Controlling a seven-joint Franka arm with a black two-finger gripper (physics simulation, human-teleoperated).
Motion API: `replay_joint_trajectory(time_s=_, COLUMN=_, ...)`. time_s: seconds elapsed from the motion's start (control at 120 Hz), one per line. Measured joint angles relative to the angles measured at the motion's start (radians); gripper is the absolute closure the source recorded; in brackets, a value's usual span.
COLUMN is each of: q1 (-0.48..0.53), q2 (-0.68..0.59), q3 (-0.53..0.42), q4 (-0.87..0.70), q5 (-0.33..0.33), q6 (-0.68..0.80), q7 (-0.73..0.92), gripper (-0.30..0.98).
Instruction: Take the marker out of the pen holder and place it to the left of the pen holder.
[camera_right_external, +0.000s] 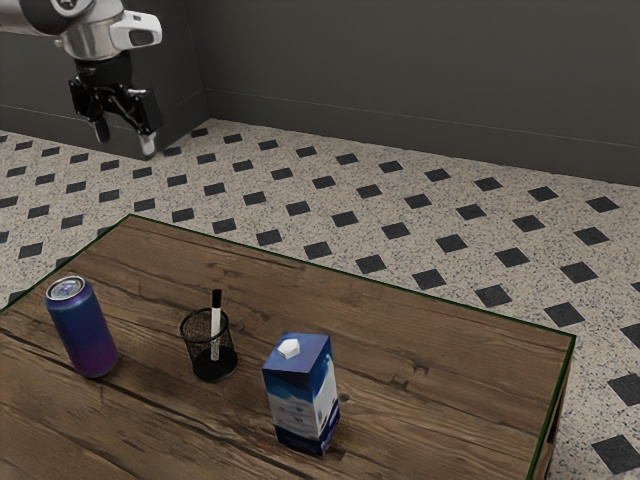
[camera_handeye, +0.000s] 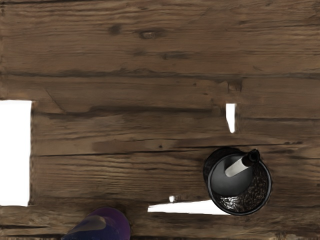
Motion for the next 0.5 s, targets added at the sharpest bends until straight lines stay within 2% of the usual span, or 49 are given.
replay_joint_trajectory(time_s=0.2, q1=0.061, q2=0.0, q3=0.0, q4=-0.001, q5=-0.008, q6=0.0, q7=0.019, gripper=0.0)
replay_joint_trajectory(time_s=0.25, q1=0.111, q2=0.017, q3=-0.037, q4=0.03, q5=-0.01, q6=0.0, q7=0.024, gripper=0.0)
replay_joint_trajectory(time_s=0.3, q1=0.185, q2=0.124, q3=-0.129, q4=0.133, q5=-0.001, q6=0.0, q7=0.029, gripper=0.0)
replay_joint_trajectory(time_s=0.392, q1=0.023, q2=0.407, q3=-0.2, q4=0.251, q5=0.008, q6=0.011, q7=0.047, gripper=0.01)
replay_joint_trajectory(time_s=0.5, q1=-0.013, q2=0.538, q3=-0.213, q4=0.256, q5=0.017, q6=0.023, q7=0.055, gripper=0.01)
